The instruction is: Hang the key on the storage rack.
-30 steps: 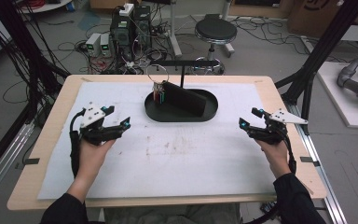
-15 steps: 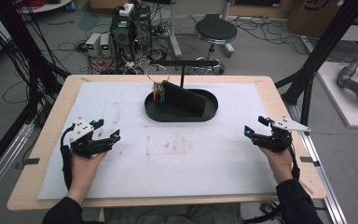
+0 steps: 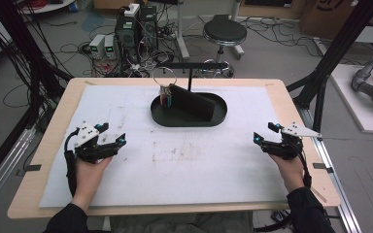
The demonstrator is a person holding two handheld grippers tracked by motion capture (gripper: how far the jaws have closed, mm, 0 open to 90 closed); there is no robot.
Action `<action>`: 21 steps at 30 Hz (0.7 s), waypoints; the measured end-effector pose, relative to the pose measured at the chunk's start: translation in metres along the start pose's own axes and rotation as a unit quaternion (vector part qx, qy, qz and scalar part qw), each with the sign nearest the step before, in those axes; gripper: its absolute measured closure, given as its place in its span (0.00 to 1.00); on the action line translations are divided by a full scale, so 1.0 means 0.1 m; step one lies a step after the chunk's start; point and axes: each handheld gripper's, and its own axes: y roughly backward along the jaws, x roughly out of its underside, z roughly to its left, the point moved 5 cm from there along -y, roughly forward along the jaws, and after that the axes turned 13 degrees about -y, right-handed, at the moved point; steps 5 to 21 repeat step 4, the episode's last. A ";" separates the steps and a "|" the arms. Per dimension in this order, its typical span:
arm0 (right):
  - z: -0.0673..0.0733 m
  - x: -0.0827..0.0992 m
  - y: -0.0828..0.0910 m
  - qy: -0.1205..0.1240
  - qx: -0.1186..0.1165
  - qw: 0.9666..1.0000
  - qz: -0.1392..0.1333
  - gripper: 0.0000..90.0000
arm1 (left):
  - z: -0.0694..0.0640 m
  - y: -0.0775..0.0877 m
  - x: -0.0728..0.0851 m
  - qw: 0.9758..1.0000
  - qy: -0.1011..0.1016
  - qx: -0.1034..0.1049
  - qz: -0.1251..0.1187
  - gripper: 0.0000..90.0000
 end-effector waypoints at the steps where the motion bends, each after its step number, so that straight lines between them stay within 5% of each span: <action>1: 0.00 0.00 0.00 -0.001 0.000 1.000 0.000 0.27 | 0.00 0.00 0.00 1.000 0.001 0.001 -0.001 0.27; 21: -0.01 0.01 -0.01 -0.002 0.001 1.000 0.002 0.27 | 0.00 -0.01 0.02 1.000 0.000 -0.001 0.002 0.27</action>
